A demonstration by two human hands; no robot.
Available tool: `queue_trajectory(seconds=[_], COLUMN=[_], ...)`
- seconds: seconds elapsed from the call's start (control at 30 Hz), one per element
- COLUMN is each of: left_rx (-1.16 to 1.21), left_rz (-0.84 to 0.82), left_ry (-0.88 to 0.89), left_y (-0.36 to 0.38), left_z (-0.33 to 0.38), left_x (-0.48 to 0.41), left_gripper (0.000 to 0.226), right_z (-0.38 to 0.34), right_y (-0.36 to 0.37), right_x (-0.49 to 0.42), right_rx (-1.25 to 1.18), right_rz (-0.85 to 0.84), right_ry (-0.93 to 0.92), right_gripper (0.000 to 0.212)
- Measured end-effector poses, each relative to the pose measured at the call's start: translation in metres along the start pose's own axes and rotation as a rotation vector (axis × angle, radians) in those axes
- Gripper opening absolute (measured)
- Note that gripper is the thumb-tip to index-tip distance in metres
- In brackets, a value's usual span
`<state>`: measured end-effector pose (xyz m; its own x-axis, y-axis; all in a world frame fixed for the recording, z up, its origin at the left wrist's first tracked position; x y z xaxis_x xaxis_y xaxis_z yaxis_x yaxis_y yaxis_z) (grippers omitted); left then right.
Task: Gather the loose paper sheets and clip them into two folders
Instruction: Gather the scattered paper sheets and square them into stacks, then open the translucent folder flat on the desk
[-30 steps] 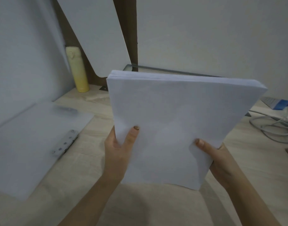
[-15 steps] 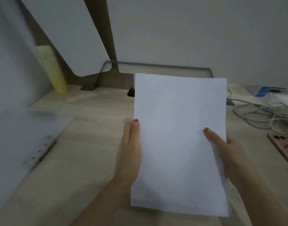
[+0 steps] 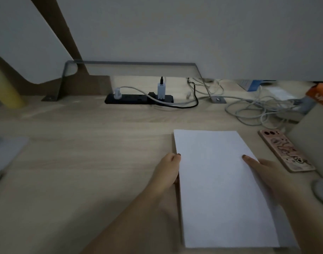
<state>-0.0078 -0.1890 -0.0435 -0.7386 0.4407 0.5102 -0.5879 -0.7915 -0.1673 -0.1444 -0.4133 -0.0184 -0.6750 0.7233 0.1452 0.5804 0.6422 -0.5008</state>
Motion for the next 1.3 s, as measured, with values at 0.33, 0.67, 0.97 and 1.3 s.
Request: queue_trajectory(seconds=[0.33, 0.67, 0.97, 1.3], left_rx=[-0.467, -0.696, -0.740, -0.321], left_rz=[0.140, 0.146, 0.135, 0.047], left_ry=[0.143, 0.280, 0.302, 0.269], left_y=[0.045, 0.075, 0.069, -0.041], left_z=[0.016, 0.018, 0.015, -0.001], left_x=[-0.013, -0.008, 0.001, 0.024], left_gripper=[0.036, 0.039, 0.033, 0.033], right_z=[0.025, 0.031, 0.027, -0.051], right_y=[-0.032, -0.050, -0.050, 0.038], right_x=[-0.013, 0.003, 0.014, 0.041], right_rx=[0.500, 0.749, 0.838, 0.567], right_rz=[0.203, 0.420, 0.398, 0.129], right_ry=[-0.015, -0.181, -0.158, -0.403], right_gripper=[0.055, 0.047, 0.045, 0.034])
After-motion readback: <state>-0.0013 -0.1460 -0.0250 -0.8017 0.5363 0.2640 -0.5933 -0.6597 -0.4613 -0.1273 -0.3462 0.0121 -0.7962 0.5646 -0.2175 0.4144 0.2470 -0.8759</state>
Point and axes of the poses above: each hand's wrist, its own x-axis away from the middle knuckle, its own y-axis out of the palm, z = x × y, the point moved 6 cm from there along -x, towards the middle knuckle, and after that the axes turned 9 degrees about -y, right-handed, at the moved point
